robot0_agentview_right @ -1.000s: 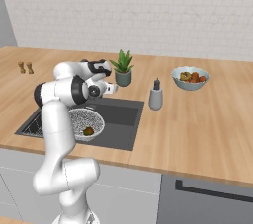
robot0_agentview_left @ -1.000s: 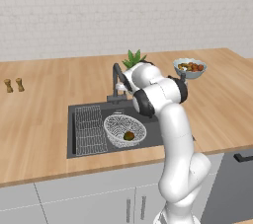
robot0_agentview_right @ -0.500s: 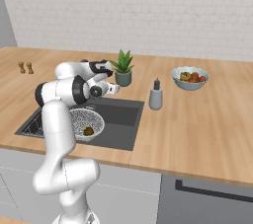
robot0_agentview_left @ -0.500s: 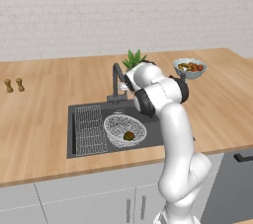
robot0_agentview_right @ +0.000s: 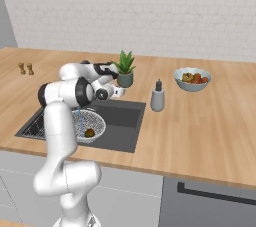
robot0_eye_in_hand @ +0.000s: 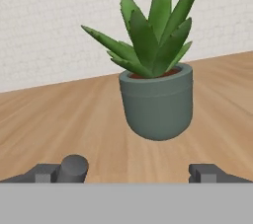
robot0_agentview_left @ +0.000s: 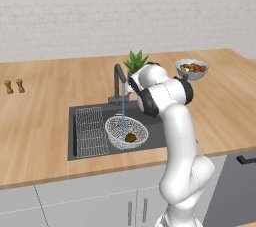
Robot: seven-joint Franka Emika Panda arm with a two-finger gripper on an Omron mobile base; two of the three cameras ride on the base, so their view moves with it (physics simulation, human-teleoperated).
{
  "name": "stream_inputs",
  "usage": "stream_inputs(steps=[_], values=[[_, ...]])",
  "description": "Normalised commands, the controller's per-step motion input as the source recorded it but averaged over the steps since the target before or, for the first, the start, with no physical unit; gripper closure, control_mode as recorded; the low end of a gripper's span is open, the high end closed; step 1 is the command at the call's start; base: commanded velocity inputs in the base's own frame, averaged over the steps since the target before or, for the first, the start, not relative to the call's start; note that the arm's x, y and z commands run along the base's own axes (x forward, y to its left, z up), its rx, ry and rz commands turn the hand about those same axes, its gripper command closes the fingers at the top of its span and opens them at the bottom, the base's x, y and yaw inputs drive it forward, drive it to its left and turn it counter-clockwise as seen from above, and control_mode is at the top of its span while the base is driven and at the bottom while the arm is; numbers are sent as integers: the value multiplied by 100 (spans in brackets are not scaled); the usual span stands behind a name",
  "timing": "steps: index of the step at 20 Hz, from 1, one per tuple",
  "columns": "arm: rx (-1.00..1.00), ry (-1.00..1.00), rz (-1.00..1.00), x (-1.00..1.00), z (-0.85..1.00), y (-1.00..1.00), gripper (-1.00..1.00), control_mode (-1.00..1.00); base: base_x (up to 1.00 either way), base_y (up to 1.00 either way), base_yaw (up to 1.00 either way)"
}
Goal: Put the colander in the sink, put the mango in the colander, and turn on the sink faucet and pour water over the colander.
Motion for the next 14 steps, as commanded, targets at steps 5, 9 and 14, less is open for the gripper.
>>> stream_inputs(steps=[5,9,14], values=[[0,0,0,0,0,-67,-100,-100,0,0,0],[0,0,0,0,0,-46,-100,-100,0,0,0],[0,0,0,0,0,-15,-100,-100,0,0,0]])
